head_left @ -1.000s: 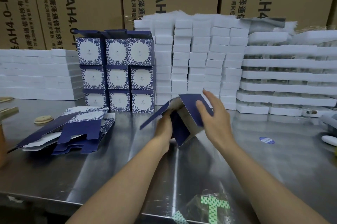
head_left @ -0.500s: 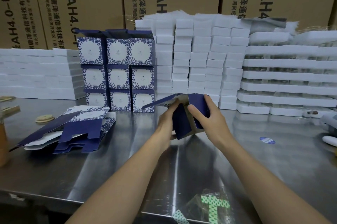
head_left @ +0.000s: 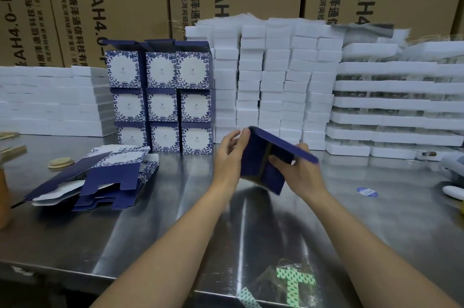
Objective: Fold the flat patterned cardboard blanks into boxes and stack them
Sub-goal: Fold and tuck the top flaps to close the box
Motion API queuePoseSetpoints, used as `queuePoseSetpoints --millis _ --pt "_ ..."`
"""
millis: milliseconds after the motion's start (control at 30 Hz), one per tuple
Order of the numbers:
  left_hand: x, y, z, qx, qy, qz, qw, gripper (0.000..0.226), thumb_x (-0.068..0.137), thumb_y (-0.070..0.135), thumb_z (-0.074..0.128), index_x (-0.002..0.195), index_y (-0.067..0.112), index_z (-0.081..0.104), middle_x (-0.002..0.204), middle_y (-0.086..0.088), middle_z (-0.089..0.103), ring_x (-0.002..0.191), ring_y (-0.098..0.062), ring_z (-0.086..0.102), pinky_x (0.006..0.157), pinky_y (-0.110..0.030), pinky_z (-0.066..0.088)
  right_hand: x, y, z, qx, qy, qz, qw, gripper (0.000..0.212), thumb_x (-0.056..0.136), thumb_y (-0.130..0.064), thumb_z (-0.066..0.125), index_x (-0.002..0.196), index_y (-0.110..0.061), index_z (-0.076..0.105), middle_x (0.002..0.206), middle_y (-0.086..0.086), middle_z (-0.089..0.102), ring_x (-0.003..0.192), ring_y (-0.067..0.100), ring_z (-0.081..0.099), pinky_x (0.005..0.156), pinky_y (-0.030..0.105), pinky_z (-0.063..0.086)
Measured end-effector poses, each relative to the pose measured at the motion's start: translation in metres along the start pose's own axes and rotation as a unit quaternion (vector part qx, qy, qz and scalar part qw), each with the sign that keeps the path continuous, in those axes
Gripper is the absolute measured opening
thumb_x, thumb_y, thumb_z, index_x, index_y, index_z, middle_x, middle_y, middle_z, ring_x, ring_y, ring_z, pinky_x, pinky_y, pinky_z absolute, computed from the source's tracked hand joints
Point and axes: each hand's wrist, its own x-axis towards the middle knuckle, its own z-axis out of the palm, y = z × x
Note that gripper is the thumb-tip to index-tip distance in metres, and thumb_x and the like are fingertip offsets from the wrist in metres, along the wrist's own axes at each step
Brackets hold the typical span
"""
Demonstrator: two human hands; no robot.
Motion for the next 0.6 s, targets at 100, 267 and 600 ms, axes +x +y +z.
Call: queuePoseSetpoints --millis 100,267,600 --pt "0.001 0.000 -0.004 0.010 -0.015 0.087 0.996 0.059 0.083 0.061 0.072 0.129 0.024 0.071 0.122 0.008 0.076 0.119 -0.010 0.067 0.101 -0.029 0.049 -0.002 0.007 -0.003 0.061 -0.104 0.092 0.988 0.023 0.103 -0.029 0.064 0.099 -0.007 0.070 0.086 0.011 0.078 0.069 0.027 0.074 0.067 0.036 0.056" --pt "-0.003 -0.008 0.001 0.118 0.135 0.217 0.959 0.056 0.088 0.065 0.067 0.140 0.050 0.050 0.142 0.023 0.055 0.137 -0.002 0.046 0.116 -0.035 0.036 -0.006 0.006 0.001 0.182 -0.177 0.246 0.935 0.035 0.106 -0.032 0.054 0.078 -0.011 0.057 0.055 0.003 0.056 0.040 0.011 0.042 0.042 0.019 0.028" --pt "-0.001 -0.018 0.007 0.025 -0.058 -0.161 0.985 0.120 0.072 0.087 0.067 0.167 0.030 0.022 0.162 0.003 0.043 0.140 -0.019 0.048 0.113 -0.051 0.046 -0.004 -0.006 0.005 0.351 -0.131 0.290 0.881 0.045 0.104 -0.046 0.055 0.069 -0.021 0.045 0.051 -0.008 0.030 0.040 0.010 0.029 0.039 0.022 0.021"
